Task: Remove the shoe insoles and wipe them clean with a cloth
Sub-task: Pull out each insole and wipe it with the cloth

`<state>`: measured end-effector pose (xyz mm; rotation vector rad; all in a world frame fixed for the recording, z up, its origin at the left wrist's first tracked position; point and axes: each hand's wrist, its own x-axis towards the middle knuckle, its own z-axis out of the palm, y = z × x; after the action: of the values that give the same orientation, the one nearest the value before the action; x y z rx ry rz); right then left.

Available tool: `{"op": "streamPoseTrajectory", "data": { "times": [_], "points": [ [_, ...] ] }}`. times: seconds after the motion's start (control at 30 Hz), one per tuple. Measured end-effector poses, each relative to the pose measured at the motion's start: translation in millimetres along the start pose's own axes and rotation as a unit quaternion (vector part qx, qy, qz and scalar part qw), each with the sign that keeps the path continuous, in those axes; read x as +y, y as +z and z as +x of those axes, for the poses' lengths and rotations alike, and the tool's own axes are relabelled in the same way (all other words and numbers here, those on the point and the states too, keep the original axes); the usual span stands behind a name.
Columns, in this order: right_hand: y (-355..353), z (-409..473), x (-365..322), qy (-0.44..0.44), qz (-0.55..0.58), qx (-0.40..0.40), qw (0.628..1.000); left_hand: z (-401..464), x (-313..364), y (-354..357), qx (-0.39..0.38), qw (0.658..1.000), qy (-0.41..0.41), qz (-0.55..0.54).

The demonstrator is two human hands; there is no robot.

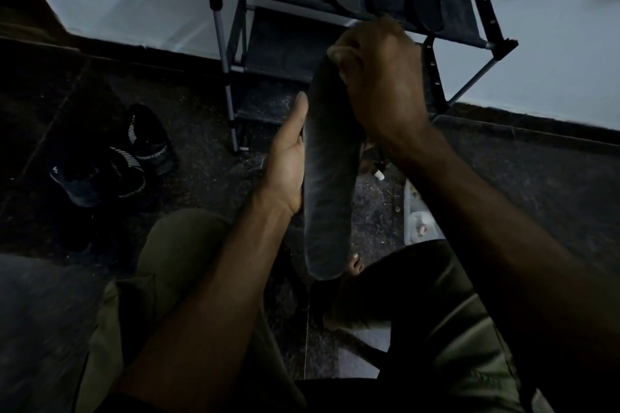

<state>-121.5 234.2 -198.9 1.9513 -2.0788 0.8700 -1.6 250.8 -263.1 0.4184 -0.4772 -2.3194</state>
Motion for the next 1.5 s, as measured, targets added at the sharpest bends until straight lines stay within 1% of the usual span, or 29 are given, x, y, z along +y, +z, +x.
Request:
{"op": "streamPoseTrajectory", "data": {
  "times": [0.07,0.17,0.23,0.27,0.33,0.4,0.53,0.6,0.67,0.73,0.87,0.9,0.93,1.0,1.03,1.1,1.2,1.27,1.37,1.47,1.5],
  "points": [
    [2.4,3.1,-0.3,0.012,0.002,0.004,1.000,0.4,0.9,-0.5,-0.005,1.000,0.005,0.001],
    [9.5,-27.9,-15.8,-0.038,0.003,-0.049,0.998,-1.8,2.7,-1.6,-0.001,1.000,-0.004,-0.018],
    [11.5,-54.5,-26.9,-0.068,-0.027,-0.084,0.994,-4.6,4.0,-1.4,-0.002,1.000,0.003,-0.021],
    [10.6,-62.4,-29.5,-0.072,-0.039,-0.087,0.993,-5.4,3.6,-2.0,-0.009,1.000,0.004,-0.017],
    [6.6,-64.5,-27.6,-0.069,-0.047,-0.080,0.993,-6.1,2.0,-0.6,-0.013,1.000,-0.007,-0.014],
    [1.3,-54.8,-19.7,-0.054,-0.041,-0.068,0.995,-4.0,-0.6,0.6,0.006,1.000,-0.015,-0.002],
    [-3.6,-32.4,-6.2,0.020,-0.037,-0.035,0.999,-0.5,-2.4,-0.3,0.021,0.999,-0.003,0.027],
    [-0.9,-35.5,-8.3,0.034,-0.026,-0.033,0.999,-1.1,-2.7,-1.9,0.022,0.999,-0.011,0.020],
    [2.0,-50.6,-17.6,0.018,0.001,-0.063,0.998,-1.5,-1.3,-3.1,0.022,1.000,-0.016,0.008],
    [4.2,-71.6,-29.3,0.004,0.009,-0.081,0.997,-0.3,-0.2,-6.2,-0.001,1.000,-0.016,0.009],
    [-1.3,-80.8,-30.1,-0.013,-0.012,-0.072,0.997,-0.5,-1.3,-7.6,-0.010,1.000,-0.028,0.001],
    [-1.7,-74.5,-25.7,-0.015,-0.019,-0.065,0.998,-1.6,-1.2,-4.2,-0.007,1.000,-0.030,-0.004],
    [-1.4,-66.3,-20.8,-0.013,-0.028,-0.052,0.998,-0.6,-1.4,-4.0,0.012,1.000,-0.022,0.000],
    [-0.6,-48.8,-13.0,0.010,-0.049,-0.020,0.999,1.2,-1.9,-2.3,0.043,0.999,-0.002,0.028],
    [-0.1,-43.0,-12.1,0.023,-0.054,-0.011,0.998,1.1,-1.5,-1.2,0.042,0.999,0.003,0.033],
    [2.3,-43.6,-17.1,0.029,-0.040,-0.022,0.999,-0.6,0.8,0.5,0.039,0.999,0.002,0.029],
    [2.4,-68.0,-36.1,0.006,0.000,-0.061,0.998,-3.1,3.8,-4.9,0.041,0.999,0.006,0.032],
    [1.2,-84.6,-43.9,-0.009,0.010,-0.071,0.997,-4.2,5.1,-7.0,0.022,0.999,0.006,0.034],
    [-0.9,-84.2,-40.3,-0.024,-0.006,-0.066,0.998,-4.7,5.4,-3.1,0.021,0.999,0.004,0.038],
    [1.8,-60.6,-30.8,-0.010,-0.029,-0.041,0.999,-3.2,2.7,1.4,0.069,0.997,0.014,0.037],
    [3.5,-51.8,-27.6,0.000,-0.036,-0.033,0.999,-2.9,1.9,3.1,0.074,0.997,0.013,0.034]
  ]
}}
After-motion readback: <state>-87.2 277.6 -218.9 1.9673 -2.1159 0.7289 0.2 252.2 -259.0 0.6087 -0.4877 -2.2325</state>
